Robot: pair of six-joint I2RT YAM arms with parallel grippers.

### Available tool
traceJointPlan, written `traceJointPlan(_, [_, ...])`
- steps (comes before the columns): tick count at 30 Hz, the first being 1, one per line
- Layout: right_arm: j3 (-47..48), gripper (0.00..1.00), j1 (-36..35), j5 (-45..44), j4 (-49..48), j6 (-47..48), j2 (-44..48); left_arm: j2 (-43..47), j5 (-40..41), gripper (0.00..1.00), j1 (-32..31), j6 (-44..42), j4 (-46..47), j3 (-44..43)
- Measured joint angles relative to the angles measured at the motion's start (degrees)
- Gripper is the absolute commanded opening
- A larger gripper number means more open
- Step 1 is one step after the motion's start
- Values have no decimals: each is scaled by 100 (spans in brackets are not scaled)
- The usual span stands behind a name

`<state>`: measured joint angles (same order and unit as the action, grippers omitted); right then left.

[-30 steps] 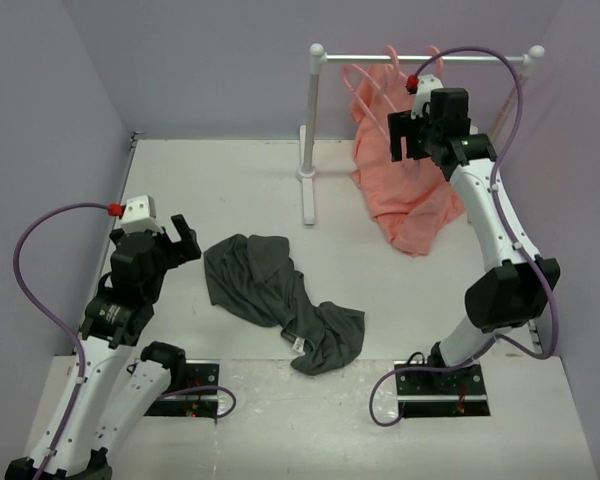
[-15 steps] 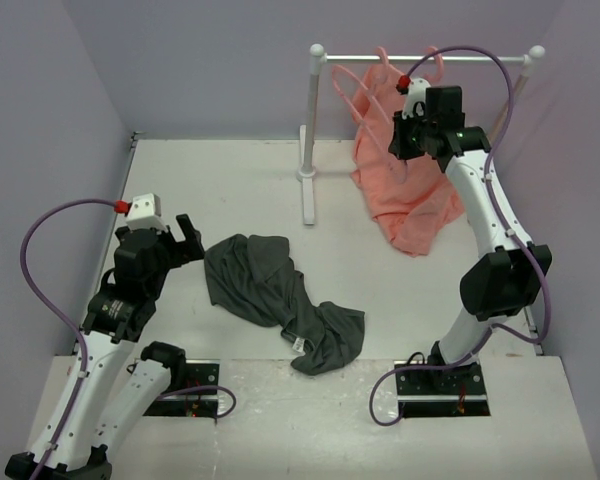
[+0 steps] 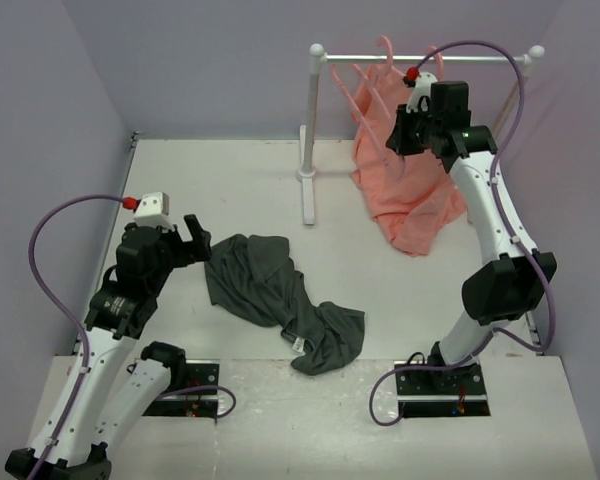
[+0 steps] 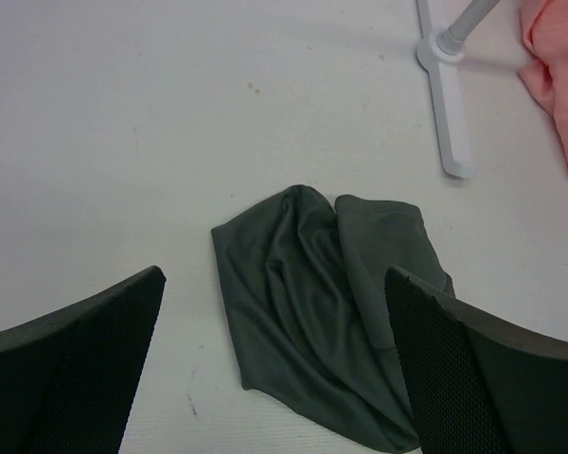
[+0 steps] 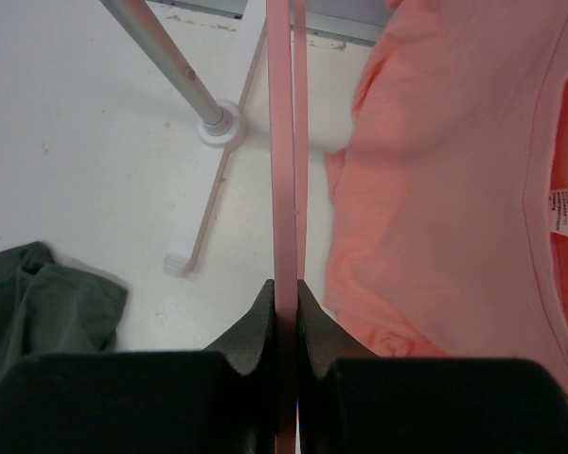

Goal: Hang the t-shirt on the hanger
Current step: Pick up the hanger from the clothesline, then pick up the T-shirt at the corner of the board.

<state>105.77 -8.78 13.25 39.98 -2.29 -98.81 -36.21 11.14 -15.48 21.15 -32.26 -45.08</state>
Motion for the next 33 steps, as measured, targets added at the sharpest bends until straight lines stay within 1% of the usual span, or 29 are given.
traceJointPlan(3, [3, 0, 0, -5, -6, -74, 144, -30, -295, 100, -3, -17, 2, -2])
traceJointPlan(8, [-175, 0, 0, -110, 62, -242, 525, -241, -1307, 100, -12, 40, 44, -49])
traceJointPlan(11, [-813, 0, -1, -155, 100, -429, 1085, -477, -1820, 100, -92, 177, 170, -41])
traceJointPlan(13, [-1526, 0, -11, -144, 75, -548, 1649, -611, -1949, 100, -306, 305, 274, 16])
traceJointPlan(15, [-2367, 0, -27, -165, 101, -688, 2393, -754, -1820, 100, -829, 453, 333, 81])
traceJointPlan(17, [-3015, 0, -49, -203, 245, -803, 3098, -979, -1482, 100, -1493, 605, 369, 116])
traceJointPlan(20, [-3433, 0, -63, -306, 365, -920, 3936, -1611, -517, 99, -3148, 1041, 416, 108])
traceJointPlan(22, [-3520, 0, -62, -313, 422, -970, 4426, -2102, -29, 95, -4092, 1353, 314, 96])
traceJointPlan(24, [-3559, 0, -61, -236, 444, -1008, 4903, -2544, 504, 85, -4848, 1700, 115, 90])
traceJointPlan(26, [-3620, 0, -61, -68, 473, -1018, 5343, -2837, 989, 77, -5363, 2123, -122, 92])
traceJointPlan(27, [-3662, 0, -61, -7, 504, -1022, 5577, -2963, 1155, 71, -5633, 2335, -237, 92])
traceJointPlan(30, [-3783, 0, -70, 136, 602, -1034, 6130, -3332, 1526, 67, -6250, 2850, -538, 92])
traceJointPlan(33, [-3883, 0, -71, 283, 606, -1038, 6337, -3608, 1713, 62, -6375, 3067, -528, 160])
